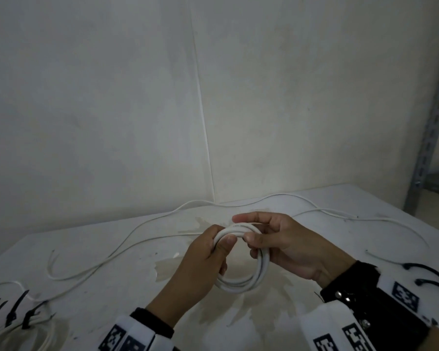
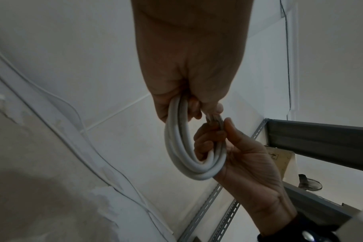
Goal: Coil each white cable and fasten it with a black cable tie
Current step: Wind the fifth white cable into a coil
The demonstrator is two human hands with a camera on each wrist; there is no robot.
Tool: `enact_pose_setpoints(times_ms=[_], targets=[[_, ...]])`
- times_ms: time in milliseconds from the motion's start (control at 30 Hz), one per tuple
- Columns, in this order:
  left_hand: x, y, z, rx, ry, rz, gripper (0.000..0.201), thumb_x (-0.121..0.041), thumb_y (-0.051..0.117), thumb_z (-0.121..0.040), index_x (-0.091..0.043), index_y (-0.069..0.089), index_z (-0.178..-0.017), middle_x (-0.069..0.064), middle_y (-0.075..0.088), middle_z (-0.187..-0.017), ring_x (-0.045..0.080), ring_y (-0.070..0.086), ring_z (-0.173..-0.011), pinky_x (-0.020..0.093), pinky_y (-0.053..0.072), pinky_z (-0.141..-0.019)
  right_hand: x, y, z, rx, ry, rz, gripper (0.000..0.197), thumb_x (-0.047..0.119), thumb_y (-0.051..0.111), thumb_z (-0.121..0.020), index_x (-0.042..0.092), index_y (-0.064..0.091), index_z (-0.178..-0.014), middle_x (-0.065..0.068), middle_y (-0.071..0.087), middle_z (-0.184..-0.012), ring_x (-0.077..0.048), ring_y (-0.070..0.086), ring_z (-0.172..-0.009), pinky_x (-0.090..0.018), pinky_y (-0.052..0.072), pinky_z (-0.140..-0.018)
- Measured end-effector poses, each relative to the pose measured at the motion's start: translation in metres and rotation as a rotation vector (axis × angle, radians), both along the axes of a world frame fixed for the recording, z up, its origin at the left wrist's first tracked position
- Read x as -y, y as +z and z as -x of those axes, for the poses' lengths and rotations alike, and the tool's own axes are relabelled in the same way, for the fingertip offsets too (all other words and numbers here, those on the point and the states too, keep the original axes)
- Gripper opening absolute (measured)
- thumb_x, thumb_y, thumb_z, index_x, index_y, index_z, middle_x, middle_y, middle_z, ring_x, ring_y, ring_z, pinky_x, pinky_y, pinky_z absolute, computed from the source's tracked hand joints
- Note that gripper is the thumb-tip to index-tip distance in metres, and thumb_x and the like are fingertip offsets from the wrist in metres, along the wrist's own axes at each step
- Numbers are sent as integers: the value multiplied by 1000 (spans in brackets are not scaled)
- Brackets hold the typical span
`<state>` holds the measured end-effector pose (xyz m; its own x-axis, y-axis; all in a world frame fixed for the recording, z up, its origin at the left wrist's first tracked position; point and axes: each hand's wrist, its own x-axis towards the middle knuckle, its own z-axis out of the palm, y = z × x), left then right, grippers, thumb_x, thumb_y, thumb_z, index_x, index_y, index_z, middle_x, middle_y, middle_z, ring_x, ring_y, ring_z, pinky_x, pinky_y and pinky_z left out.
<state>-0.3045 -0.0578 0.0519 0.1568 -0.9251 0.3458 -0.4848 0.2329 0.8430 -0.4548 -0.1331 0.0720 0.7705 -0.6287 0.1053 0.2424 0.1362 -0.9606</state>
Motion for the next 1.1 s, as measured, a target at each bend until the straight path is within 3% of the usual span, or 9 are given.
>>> enact_pose_setpoints(times_ms=[133, 233, 333, 467, 600, 767, 933, 1000, 1100], targets=[[6, -4, 6, -16, 0, -23, 20, -32, 44, -92, -19, 55, -83, -12, 48, -44, 3, 45, -45, 29, 42, -55, 1, 1, 6, -60, -82, 57, 26, -5, 61, -78, 13, 66, -97, 1, 60, -66, -8, 49, -57, -20, 46, -59], [9, -6, 12, -59, 14, -33, 23, -32, 43, -93, -15, 55, -83, -13, 46, -45, 1, 42, -43, 34, 42, -58, 2, 1, 7, -109, -164, 149, 26, -6, 61, -81, 16, 67, -94, 4, 62, -68, -6, 51, -56, -18, 46, -58], [12, -3, 18, -77, 21, -34, 28, -33, 42, -93, -10, 53, -81, -14, 45, -44, 1, 41, -41, 34, 42, -56, 3, 0, 8, -107, -197, 177, 26, -3, 61, -83, 19, 67, -94, 6, 62, -68, -5, 53, -58, -17, 47, -59], [18, 2, 25, -131, 64, -6, 31, -33, 44, -92, -9, 49, -73, -11, 44, -39, 1, 41, -37, 26, 40, -51, 2, -4, 8, -153, -324, 404, 25, 9, 56, -90, 32, 61, -99, 9, 62, -74, 4, 55, -61, -14, 47, -64], [21, -3, 28, -157, 95, -10, 30, -26, 46, -94, -9, 50, -70, -9, 41, -40, 2, 39, -36, 19, 40, -45, 5, -6, 13, -139, -268, 340, 23, 7, 54, -90, 25, 62, -102, 6, 66, -83, 3, 61, -70, -12, 47, -66], [23, -4, 31, -197, 38, -44, 29, -27, 44, -95, -10, 52, -73, -10, 40, -43, 2, 37, -38, 19, 39, -46, 5, -9, 19, -140, -310, 397, 21, 6, 54, -90, 21, 61, -103, 9, 64, -68, 5, 58, -59, -10, 46, -62], [26, -5, 37, -299, -3, -88, 32, -30, 41, -96, -9, 49, -73, -11, 35, -44, 3, 34, -39, 21, 38, -48, 9, -11, 23, -151, -350, 401, 21, 8, 53, -91, 21, 61, -105, 6, 62, -68, 6, 55, -56, -9, 45, -61], [29, -6, 40, -315, 13, -79, 32, -29, 42, -95, -9, 46, -71, -12, 35, -42, 3, 34, -39, 20, 38, -46, 10, -12, 24, -150, -343, 398, 22, 10, 52, -92, 20, 61, -109, 6, 65, -75, 5, 59, -63, -11, 47, -65], [34, -7, 44, -307, 37, -75, 34, -29, 41, -96, -12, 44, -67, -13, 35, -39, 2, 34, -38, 21, 38, -47, 15, -15, 28, -125, -362, 323, 19, 21, 46, -94, 25, 62, -105, 3, 67, -100, -5, 64, -86, -21, 53, -81]])
